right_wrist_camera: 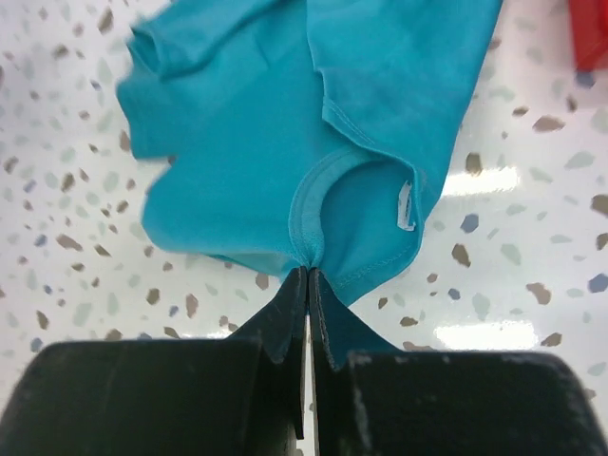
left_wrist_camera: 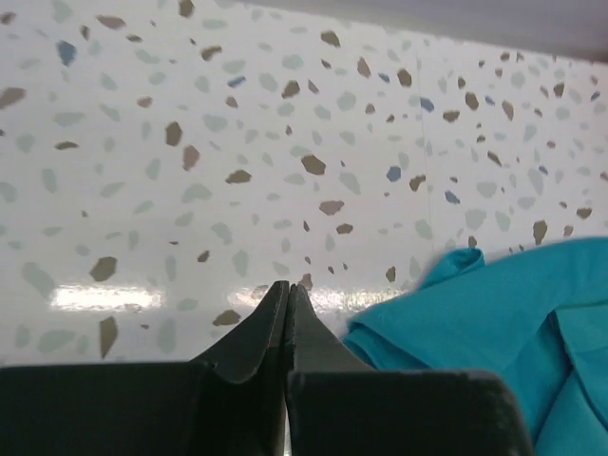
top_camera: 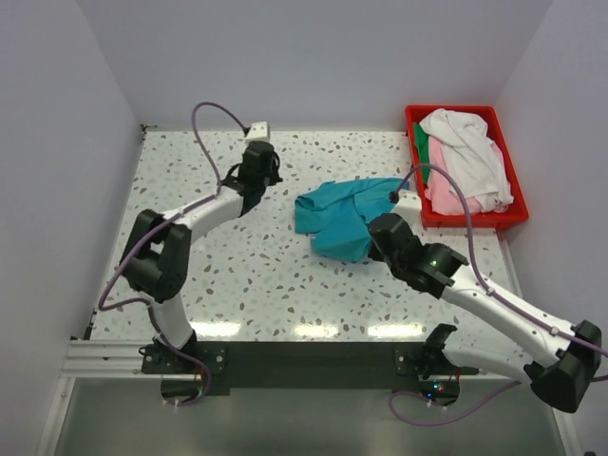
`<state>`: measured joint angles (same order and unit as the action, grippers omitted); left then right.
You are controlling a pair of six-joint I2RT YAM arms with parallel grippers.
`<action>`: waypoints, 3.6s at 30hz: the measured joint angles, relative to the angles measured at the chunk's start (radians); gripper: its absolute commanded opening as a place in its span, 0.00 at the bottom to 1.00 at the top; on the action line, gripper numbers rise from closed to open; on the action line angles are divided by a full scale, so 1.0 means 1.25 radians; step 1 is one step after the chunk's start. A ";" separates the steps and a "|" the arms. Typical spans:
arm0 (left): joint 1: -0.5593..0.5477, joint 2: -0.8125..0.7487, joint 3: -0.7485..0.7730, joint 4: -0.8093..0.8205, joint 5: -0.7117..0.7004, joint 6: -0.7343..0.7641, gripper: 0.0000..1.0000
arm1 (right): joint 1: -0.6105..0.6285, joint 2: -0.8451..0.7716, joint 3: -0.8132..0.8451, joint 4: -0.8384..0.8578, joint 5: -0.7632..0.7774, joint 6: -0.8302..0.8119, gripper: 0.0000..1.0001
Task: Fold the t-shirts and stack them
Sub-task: Flatten the tshirt out
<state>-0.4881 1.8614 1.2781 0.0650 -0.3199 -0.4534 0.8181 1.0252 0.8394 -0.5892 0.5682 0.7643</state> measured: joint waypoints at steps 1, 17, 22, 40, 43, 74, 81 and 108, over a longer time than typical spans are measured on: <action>0.012 -0.036 -0.016 0.000 -0.009 -0.004 0.00 | 0.000 -0.014 0.024 -0.014 0.018 -0.007 0.00; -0.121 0.044 0.040 -0.021 0.065 0.110 0.67 | -0.002 -0.024 0.075 -0.087 0.095 -0.071 0.00; -0.140 0.099 0.050 -0.060 0.059 0.128 0.67 | -0.002 -0.024 0.074 -0.087 0.095 -0.071 0.00; -0.165 0.151 0.091 -0.066 0.057 0.114 0.41 | -0.002 -0.023 0.055 -0.086 0.094 -0.070 0.00; -0.165 0.151 0.091 -0.066 0.056 0.105 0.28 | -0.002 -0.019 0.055 -0.085 0.094 -0.070 0.00; -0.081 -0.536 0.236 -0.311 -0.141 0.100 0.00 | -0.002 -0.208 0.436 -0.106 0.196 -0.298 0.00; -0.081 -0.654 0.294 -0.360 -0.200 0.107 0.00 | -0.002 -0.261 0.514 -0.043 0.196 -0.392 0.00; 0.284 -0.034 0.227 -0.357 0.098 -0.032 0.82 | -0.355 0.431 0.312 0.088 -0.043 -0.318 0.86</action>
<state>-0.1337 1.8187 1.5620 -0.3817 -0.1974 -0.4934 0.3744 1.5642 1.2293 -0.4797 0.5148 0.3672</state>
